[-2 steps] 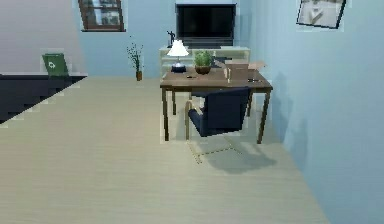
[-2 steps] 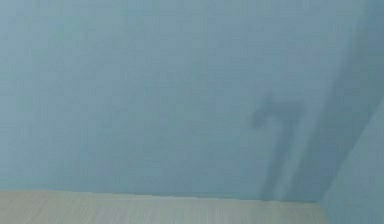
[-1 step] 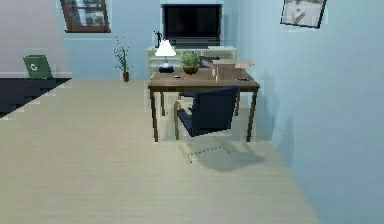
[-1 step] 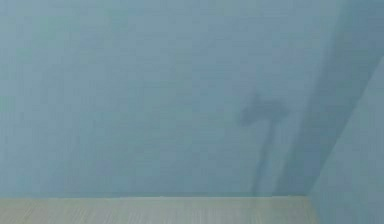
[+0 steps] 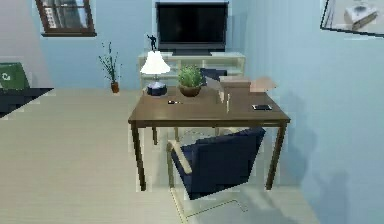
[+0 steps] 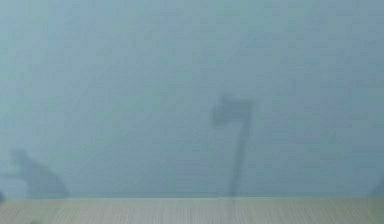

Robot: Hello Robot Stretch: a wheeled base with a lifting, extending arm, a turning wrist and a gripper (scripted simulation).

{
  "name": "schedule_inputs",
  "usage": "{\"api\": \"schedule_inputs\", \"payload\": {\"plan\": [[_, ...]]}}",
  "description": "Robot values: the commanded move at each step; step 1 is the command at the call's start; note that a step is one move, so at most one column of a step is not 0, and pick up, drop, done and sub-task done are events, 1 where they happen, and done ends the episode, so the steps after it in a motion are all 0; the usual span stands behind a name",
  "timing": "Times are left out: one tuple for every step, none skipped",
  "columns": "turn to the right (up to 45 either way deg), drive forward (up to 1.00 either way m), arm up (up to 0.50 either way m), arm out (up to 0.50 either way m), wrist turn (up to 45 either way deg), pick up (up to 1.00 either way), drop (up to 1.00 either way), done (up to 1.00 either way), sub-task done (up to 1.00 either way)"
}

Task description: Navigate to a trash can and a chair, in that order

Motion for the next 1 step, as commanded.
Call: {"api": "schedule_inputs", "payload": {"plan": [[0.0, 0.00, 0.00, 0.00, 0.0, 0.00, 0.00, 1.00, 0.00]]}}
